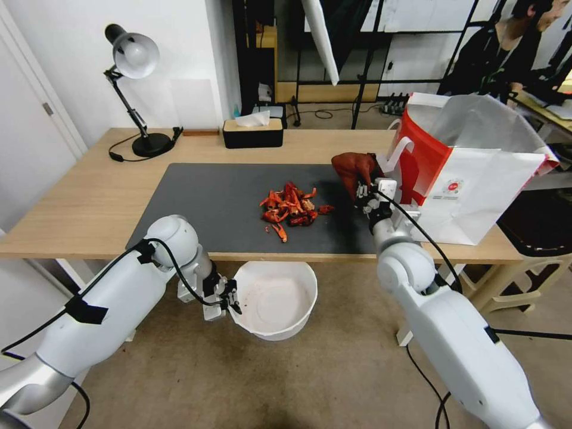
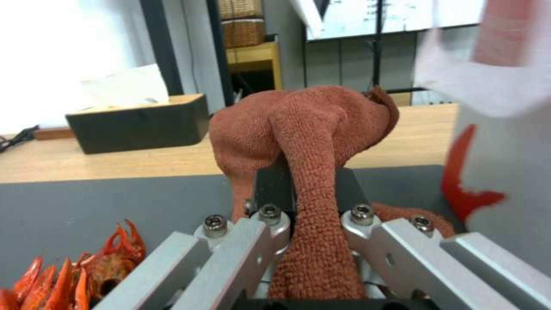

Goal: Sweep shrimp from table into container with towel, then put container into takeout bag.

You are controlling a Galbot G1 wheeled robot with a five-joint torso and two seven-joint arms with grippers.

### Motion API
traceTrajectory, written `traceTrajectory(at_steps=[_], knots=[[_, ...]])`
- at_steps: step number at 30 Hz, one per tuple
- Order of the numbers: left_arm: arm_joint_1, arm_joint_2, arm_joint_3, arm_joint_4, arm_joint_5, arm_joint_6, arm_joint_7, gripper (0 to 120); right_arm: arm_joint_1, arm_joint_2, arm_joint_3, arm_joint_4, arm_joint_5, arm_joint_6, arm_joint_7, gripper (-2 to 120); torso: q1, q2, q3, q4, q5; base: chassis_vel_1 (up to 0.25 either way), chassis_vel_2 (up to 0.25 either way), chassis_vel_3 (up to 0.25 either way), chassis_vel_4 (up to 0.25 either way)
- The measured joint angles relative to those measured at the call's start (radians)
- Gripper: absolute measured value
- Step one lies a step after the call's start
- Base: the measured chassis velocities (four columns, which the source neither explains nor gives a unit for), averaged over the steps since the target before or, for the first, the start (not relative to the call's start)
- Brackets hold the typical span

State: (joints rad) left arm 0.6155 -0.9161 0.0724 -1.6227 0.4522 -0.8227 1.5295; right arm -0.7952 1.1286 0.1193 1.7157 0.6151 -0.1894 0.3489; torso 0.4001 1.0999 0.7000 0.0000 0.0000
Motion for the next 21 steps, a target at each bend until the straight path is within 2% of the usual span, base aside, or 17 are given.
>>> traceTrajectory(at_steps=[11, 21], knots=[[0.004, 0.002, -0.003, 0.002, -0.003, 0.000, 0.000, 0, 0.060, -0.038, -0.026, -0.040, 0.031, -0.038, -0.108, 2, 0.000, 0.000, 0.000, -0.0001, 0.0000, 0.000, 0.000, 0.000, 0.000], [0.003, -0.001, -0.004, 0.003, -0.001, 0.000, 0.000, 0, 0.105, -0.057, -0.055, -0.099, 0.038, -0.062, -0.145, 2, 0.000, 0.000, 0.000, -0.0001, -0.0001, 0.000, 0.000, 0.000, 0.000]])
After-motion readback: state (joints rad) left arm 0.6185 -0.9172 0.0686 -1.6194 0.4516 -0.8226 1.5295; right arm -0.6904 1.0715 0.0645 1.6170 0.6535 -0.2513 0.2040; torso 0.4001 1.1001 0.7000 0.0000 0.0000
